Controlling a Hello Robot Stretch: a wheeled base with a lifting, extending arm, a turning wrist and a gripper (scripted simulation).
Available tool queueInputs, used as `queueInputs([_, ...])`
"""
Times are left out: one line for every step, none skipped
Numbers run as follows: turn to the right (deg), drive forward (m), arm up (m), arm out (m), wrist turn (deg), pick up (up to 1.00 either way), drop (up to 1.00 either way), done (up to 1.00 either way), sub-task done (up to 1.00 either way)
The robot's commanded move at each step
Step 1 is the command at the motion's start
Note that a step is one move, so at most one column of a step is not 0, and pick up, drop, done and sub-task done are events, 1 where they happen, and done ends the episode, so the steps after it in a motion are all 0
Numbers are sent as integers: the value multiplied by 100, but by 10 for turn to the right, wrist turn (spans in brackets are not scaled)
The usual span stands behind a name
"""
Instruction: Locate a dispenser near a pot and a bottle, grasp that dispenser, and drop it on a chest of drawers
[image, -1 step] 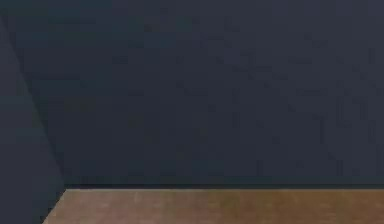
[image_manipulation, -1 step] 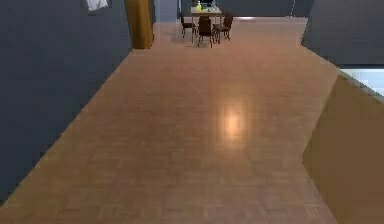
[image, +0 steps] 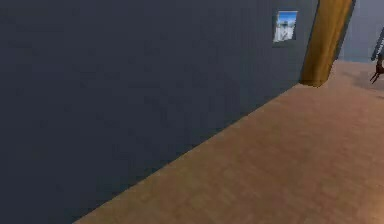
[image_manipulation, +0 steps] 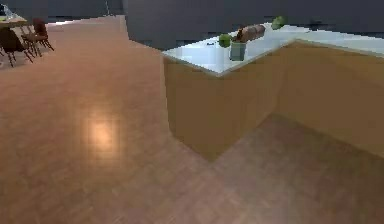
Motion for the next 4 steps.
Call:
queueInputs([390, 0, 0, 0, 0, 0, 0, 0, 0])
queueInputs([0, 100, 0, 0, 0, 0, 0, 0, 0])
queueInputs([0, 100, 0, 0, 0, 0, 0, 0, 0])
queueInputs([0, 100, 0, 0, 0, 0, 0, 0, 0])
